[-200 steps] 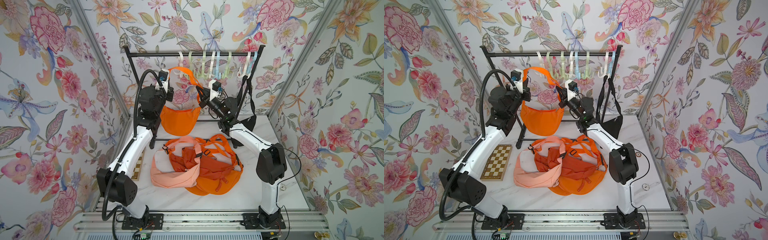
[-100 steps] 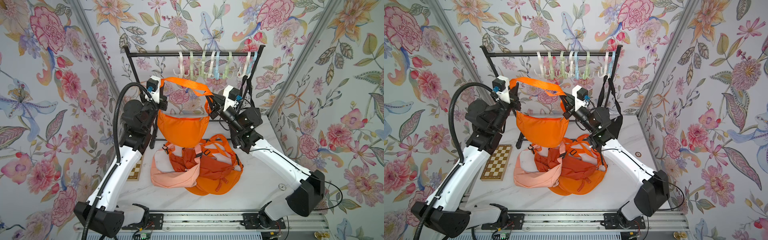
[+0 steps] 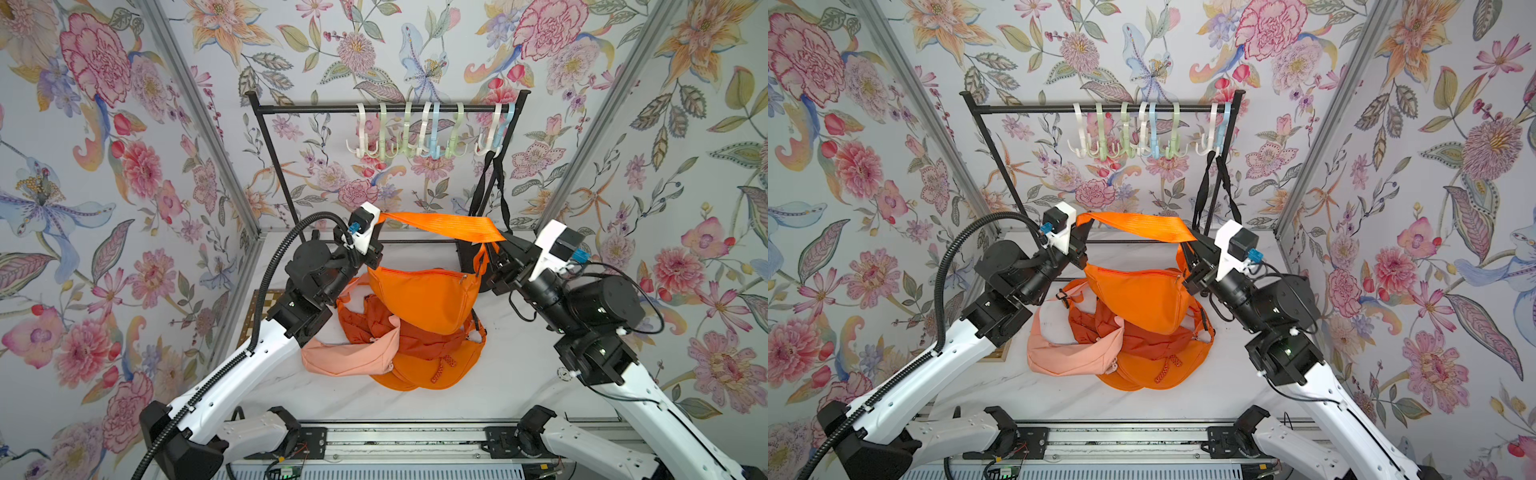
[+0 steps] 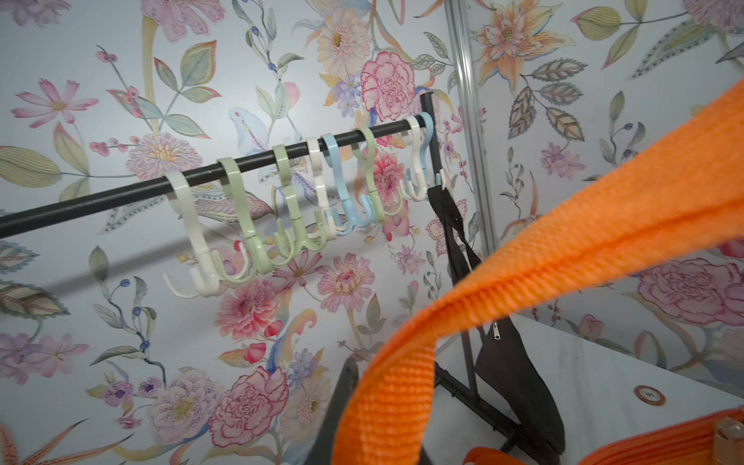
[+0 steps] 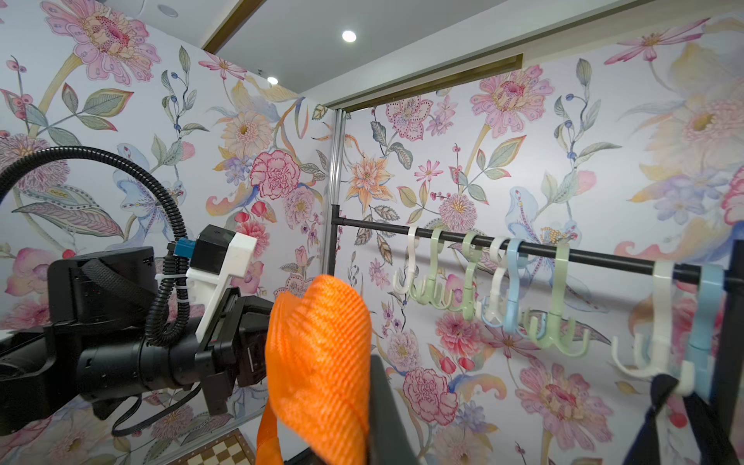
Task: Take the bag off the hook
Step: Place the bag inside the bag.
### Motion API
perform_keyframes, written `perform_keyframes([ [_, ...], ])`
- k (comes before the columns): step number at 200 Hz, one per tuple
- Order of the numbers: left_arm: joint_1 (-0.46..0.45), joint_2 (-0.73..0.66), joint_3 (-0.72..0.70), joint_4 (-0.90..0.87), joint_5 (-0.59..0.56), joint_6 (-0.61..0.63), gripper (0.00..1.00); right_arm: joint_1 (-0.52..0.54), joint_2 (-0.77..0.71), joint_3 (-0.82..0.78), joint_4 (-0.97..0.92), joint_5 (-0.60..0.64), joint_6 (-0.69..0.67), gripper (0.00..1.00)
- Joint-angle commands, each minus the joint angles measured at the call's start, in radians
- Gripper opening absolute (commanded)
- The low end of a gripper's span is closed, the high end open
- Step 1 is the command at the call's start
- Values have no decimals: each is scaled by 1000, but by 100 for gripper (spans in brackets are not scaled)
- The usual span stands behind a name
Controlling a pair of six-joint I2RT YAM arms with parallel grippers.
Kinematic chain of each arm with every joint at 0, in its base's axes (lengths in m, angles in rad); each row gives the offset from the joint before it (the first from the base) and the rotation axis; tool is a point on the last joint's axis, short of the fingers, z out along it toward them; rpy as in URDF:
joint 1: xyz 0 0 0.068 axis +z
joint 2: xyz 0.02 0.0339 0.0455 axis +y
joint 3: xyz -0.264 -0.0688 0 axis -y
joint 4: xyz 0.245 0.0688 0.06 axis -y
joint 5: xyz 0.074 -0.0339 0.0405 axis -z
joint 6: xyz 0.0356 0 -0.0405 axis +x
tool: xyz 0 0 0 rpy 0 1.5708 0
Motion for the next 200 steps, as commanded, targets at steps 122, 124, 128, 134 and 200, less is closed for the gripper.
perform_keyframes([
  [122,-441,-99,-229,124,-349,-39,0,1,-515,-317,-433,122,135,0],
  [124,-441,-100,-237,129,-353,-46,0,1,-519,-326,-432,128,136,0],
  [128,-441,-99,-251,142,-360,-59,0,1,-525,-341,-430,139,140,0],
  [134,-439,-94,-271,156,-372,-70,0,1,-530,-364,-428,161,144,0],
  [200,-287,112,-280,175,-297,-205,0,-29,-344,-524,-300,370,162,0],
])
